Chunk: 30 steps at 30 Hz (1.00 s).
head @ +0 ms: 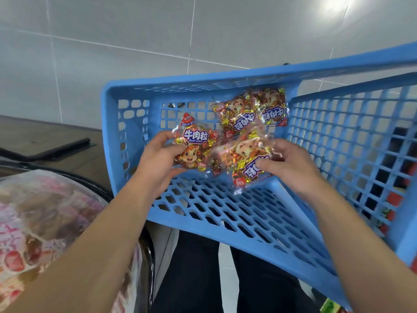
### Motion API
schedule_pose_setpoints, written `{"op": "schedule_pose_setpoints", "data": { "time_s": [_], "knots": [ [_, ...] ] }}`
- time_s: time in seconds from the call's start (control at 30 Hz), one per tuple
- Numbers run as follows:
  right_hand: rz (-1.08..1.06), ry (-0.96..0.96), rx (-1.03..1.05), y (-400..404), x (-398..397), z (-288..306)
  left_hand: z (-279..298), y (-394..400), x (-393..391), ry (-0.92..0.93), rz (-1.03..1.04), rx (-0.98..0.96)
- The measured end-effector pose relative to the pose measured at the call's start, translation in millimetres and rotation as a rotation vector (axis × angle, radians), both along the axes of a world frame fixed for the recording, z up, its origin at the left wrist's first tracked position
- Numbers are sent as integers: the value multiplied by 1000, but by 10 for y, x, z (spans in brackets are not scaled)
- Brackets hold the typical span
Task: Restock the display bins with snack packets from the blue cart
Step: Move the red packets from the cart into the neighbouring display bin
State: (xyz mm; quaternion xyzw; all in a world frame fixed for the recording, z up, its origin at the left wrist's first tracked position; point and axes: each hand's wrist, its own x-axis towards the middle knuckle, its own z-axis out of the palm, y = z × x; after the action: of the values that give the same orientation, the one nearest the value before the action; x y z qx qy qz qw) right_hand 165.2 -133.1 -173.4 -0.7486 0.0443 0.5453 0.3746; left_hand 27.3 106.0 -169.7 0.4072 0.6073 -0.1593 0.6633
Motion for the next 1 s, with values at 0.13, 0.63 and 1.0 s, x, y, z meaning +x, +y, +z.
{"op": "schedule_pose_setpoints", "data": {
  "time_s": [0.13, 0.63, 1.0],
  "knots": [
    [282, 37, 40, 337, 63, 9, 39, -30, 55, -67, -67, -74],
    [82, -541, -172, 756, -184, -428, -186, 24, -81, -42, -57, 86],
    [-132, -338, -411, 682, -15, -779, -181, 120, -162, 11, 91, 213]
  ]
}}
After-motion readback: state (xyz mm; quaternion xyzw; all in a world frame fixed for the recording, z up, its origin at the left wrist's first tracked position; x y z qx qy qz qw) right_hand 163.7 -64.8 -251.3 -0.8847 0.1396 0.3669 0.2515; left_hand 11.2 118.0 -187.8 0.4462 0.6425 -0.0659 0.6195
